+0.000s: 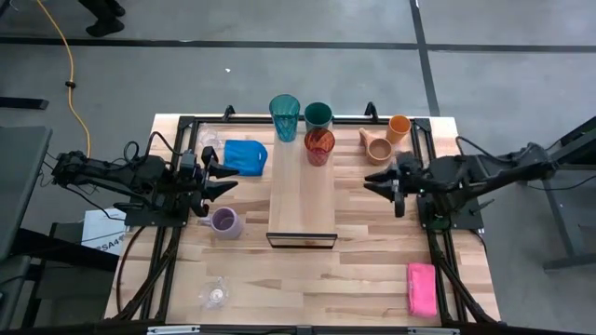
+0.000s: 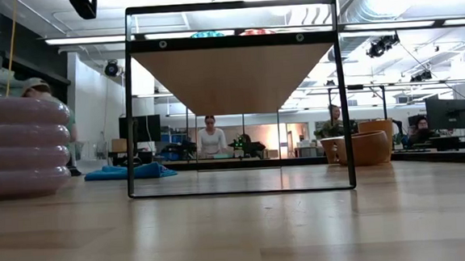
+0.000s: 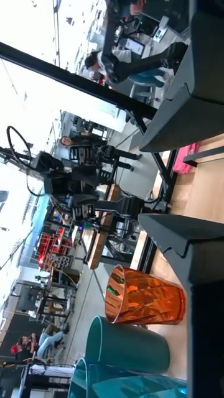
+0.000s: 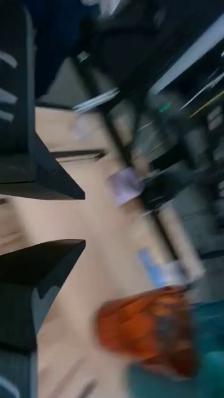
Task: Stack small to large cups/mugs on shelf
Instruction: Put the yellow cup on the shelf
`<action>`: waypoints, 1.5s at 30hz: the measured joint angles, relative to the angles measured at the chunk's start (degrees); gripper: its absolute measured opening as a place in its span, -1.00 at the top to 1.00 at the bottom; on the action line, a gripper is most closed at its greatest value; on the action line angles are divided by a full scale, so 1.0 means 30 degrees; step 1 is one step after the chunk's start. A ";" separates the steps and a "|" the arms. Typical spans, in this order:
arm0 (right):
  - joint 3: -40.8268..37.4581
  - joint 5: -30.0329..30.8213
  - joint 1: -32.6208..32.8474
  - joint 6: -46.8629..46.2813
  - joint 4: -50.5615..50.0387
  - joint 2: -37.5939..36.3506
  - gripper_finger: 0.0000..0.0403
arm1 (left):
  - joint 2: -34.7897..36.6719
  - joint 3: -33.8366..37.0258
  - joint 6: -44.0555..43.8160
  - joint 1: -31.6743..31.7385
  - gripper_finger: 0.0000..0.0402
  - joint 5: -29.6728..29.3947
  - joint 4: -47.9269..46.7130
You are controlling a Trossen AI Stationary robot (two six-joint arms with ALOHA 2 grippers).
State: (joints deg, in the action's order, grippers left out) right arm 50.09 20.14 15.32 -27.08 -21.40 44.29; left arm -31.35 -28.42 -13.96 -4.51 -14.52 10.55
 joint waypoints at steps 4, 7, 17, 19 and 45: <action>-0.2946 0.0009 -0.0267 0.4436 0.4190 -0.1276 0.49 | 0.0000 0.0000 -0.0001 0.0000 0.20 0.0000 0.0006; -0.4199 0.0002 -0.0267 0.4882 0.6488 -0.1634 0.49 | -0.0007 0.0000 -0.0007 0.0000 0.20 0.0000 0.0001; -0.4474 -0.0032 -0.0274 0.5951 0.7506 -0.1519 0.49 | -0.0015 0.0000 0.0078 0.0000 0.20 0.0007 -0.0015; -0.4474 -0.0035 -0.0274 0.6121 0.7590 -0.1522 0.49 | -0.0015 0.0000 0.0080 0.0000 0.20 0.0007 -0.0016; -0.4319 0.5518 -0.0475 0.2649 0.8305 -0.1511 0.49 | -0.0015 0.0000 0.0138 0.0000 0.20 0.0012 -0.0080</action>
State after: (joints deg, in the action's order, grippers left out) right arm 37.13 36.69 13.90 -19.13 3.51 39.76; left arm -31.40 -28.42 -13.54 -4.51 -14.49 10.31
